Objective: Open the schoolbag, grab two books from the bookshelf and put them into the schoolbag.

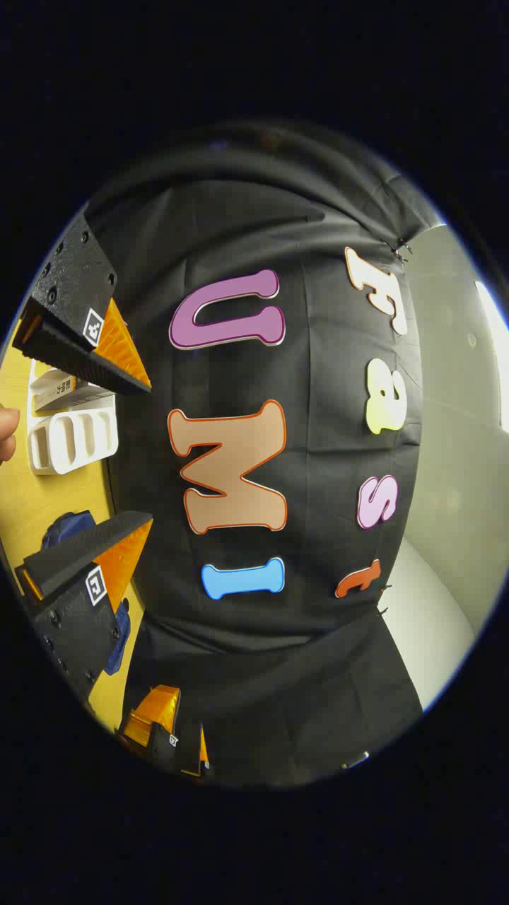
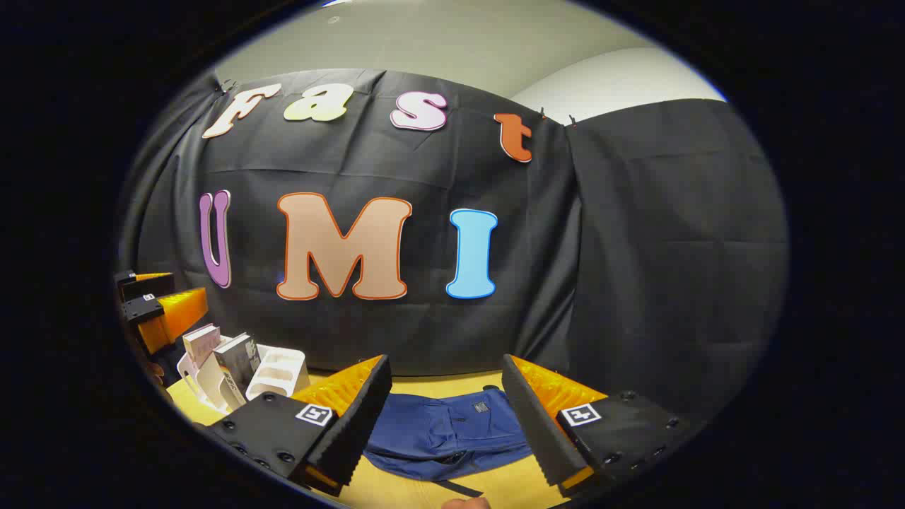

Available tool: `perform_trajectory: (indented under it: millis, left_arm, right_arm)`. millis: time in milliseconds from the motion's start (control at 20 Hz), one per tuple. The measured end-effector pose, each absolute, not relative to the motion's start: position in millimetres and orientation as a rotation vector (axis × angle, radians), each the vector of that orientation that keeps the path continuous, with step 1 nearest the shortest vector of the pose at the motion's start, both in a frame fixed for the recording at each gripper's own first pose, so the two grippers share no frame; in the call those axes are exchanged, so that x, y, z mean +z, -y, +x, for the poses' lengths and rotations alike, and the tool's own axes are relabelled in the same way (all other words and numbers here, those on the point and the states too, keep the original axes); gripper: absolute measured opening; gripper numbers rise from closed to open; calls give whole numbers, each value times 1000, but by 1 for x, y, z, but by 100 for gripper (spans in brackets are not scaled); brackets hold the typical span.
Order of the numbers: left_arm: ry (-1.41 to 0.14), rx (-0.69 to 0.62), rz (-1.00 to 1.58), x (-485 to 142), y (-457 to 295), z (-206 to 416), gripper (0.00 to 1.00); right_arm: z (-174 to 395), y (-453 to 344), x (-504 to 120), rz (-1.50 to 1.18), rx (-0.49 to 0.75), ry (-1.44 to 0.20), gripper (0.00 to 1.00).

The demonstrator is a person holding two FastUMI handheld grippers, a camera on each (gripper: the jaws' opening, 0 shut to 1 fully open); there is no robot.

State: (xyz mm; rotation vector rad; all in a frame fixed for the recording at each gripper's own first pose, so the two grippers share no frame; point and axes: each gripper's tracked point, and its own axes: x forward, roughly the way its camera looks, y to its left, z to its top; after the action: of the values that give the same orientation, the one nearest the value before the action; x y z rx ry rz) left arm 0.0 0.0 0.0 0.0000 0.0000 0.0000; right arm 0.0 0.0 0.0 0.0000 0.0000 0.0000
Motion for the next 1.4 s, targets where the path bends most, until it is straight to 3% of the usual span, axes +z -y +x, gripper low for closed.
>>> perform_trajectory:
  millis: [100, 400, 500, 550, 600, 650, 700, 900, 950, 1100, 1250, 1300, 1400]
  left_arm:
    - [4, 7, 4, 2, -1, 0, 99]
    - [-13, 37, 2, -4, -7, -6, 95]
    - [-24, 50, 3, -6, -12, -8, 99]
    - [-25, 57, 4, -6, -14, -9, 96]
    - [-29, 64, 4, -8, -16, -10, 96]
    - [-33, 70, 4, -9, -18, -11, 96]
    - [-36, 74, 6, -9, -19, -11, 96]
    - [-45, 93, 15, -12, -25, -11, 95]
    - [-48, 99, 17, -12, -27, -11, 95]
    - [-55, 113, 21, -14, -31, -11, 96]
    - [-66, 132, 26, -17, -36, -10, 96]
    - [-72, 139, 26, -19, -39, -10, 92]
    - [-81, 156, 28, -21, -44, -11, 96]
  right_arm:
    - [1, 0, 1, -4, 5, 6, 95]
    - [5, 0, 6, 15, 18, 21, 95]
    - [7, -2, 7, 16, 28, 21, 95]
    - [8, -4, 7, 14, 31, 22, 95]
    - [8, -4, 8, 14, 38, 21, 100]
    - [9, -5, 6, 13, 41, 20, 96]
    - [10, -6, 5, 13, 44, 19, 100]
    - [15, -13, 3, 12, 68, 12, 100]
    - [17, -15, 2, 10, 74, 9, 95]
    - [22, -23, 1, -4, 101, 7, 100]
    - [31, -34, 1, -122, 170, 23, 100]
    - [34, -39, -1, -184, 209, 28, 95]
    - [38, -54, -8, -298, 301, 29, 100]
